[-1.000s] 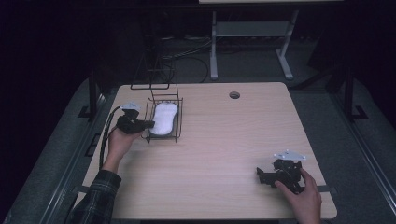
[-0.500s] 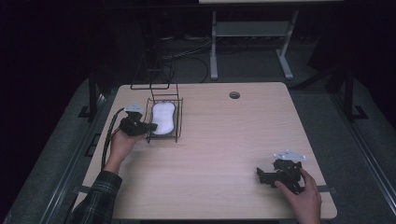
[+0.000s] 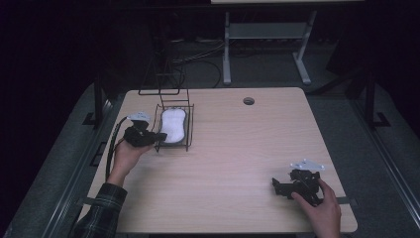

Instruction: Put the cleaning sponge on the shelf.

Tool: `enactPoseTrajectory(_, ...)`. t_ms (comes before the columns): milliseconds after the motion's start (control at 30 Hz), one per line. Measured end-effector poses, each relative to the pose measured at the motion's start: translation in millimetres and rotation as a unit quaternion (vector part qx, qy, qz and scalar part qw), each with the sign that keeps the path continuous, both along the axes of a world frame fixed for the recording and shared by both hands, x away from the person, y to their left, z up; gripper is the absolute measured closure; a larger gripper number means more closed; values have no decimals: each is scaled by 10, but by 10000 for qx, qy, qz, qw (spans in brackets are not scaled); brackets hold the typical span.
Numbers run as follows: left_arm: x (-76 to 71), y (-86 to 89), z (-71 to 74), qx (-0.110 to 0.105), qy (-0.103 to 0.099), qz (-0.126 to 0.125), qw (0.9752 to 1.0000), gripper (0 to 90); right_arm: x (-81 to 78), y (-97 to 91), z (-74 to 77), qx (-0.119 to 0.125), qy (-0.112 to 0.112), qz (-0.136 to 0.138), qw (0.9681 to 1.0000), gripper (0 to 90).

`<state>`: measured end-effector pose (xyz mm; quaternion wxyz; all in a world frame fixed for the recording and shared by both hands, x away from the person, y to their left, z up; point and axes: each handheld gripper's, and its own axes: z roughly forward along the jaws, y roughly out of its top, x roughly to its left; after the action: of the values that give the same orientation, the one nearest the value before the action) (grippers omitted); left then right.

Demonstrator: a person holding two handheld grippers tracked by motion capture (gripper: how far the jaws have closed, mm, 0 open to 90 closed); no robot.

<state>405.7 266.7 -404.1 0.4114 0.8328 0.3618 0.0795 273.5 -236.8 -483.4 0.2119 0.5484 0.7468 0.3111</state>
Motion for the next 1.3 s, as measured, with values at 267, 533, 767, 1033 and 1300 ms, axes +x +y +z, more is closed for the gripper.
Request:
enactPoseTrajectory(267, -177, -42, 73, -48, -36, -100, 9999, 897, -1, 0, 0, 0, 0, 2, 10000, 0)
enactPoseTrajectory(533, -382, -43, 68, 48, -89, -127, 9999, 821, -3, 0, 0, 5, 0, 8, 10000, 0)
enactPoseTrajectory(767, -561, -52, 41, 123, -152, -100, 9998, 685, -4, 0, 0, 4, 0, 9, 10000, 0)
enactPoseTrajectory(1033, -734, -80, -33, 305, -184, -159, 9992, 456, -4, 0, 0, 4, 0, 10, 10000, 0)
enactPoseTrajectory(1300, -881, -70, -141, 494, -377, -98, 9980, 286, -4, 0, 0, 5, 0, 9, 10000, 0)
